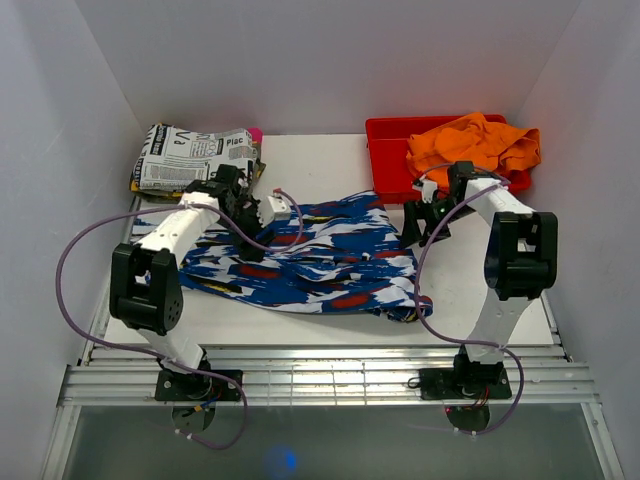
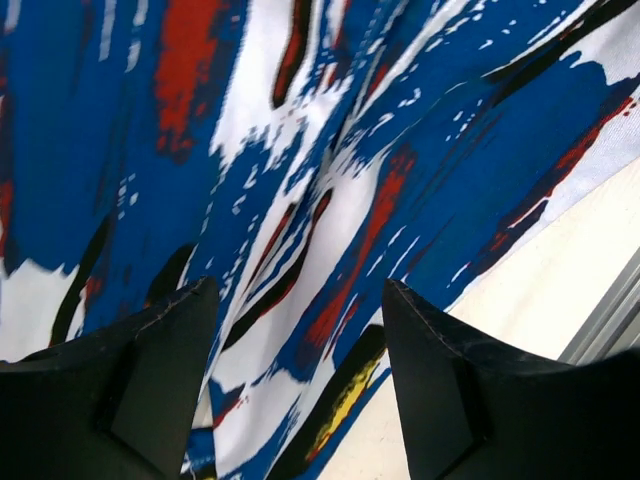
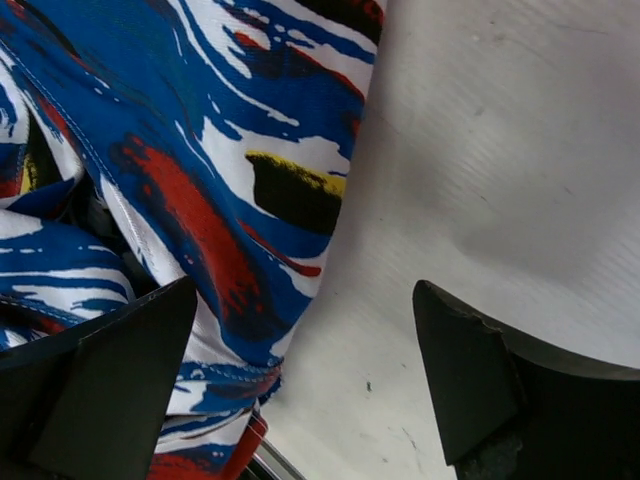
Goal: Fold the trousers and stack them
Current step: Flatten the trousers out
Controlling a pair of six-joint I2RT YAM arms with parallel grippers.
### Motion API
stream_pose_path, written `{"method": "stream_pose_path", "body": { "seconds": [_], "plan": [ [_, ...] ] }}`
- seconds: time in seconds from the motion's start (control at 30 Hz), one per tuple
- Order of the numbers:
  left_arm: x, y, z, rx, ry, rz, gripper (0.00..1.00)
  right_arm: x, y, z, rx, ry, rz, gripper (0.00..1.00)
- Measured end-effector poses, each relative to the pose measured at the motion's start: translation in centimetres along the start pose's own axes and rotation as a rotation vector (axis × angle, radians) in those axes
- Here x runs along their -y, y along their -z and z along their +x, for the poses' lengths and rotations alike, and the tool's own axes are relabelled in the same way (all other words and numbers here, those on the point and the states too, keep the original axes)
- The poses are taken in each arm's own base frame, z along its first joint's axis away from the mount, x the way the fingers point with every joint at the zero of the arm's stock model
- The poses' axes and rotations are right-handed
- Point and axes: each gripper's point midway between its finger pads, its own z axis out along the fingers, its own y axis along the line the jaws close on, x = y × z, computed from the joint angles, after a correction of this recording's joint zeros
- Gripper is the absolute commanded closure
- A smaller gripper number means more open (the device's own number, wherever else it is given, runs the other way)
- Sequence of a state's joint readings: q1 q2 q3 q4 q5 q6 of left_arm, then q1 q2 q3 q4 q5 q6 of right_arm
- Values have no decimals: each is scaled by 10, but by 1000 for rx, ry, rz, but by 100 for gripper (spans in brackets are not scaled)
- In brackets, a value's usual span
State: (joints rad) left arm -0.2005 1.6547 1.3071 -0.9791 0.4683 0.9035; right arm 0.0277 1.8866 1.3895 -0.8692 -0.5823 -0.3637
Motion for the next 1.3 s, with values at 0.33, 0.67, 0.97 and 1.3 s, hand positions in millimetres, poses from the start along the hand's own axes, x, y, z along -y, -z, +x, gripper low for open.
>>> {"method": "stream_pose_path", "body": {
  "seconds": [0.33,0.67,0.97,1.3],
  "plan": [
    [-12,-58,47,-226,-39,-66,23,-21,-38,19,-42,-67,-171,15],
    [-27,-68,50,-238,-17,-124,100,-18,-24,8,23,-98,-170,92],
    [17,-71,49,-130,-13,-21,100,-126,37,-27,141,492,139,92],
    [33,-40,105,-218,69,-37,100,-133,-110,50,-309,457,-36,25]
  ]
}}
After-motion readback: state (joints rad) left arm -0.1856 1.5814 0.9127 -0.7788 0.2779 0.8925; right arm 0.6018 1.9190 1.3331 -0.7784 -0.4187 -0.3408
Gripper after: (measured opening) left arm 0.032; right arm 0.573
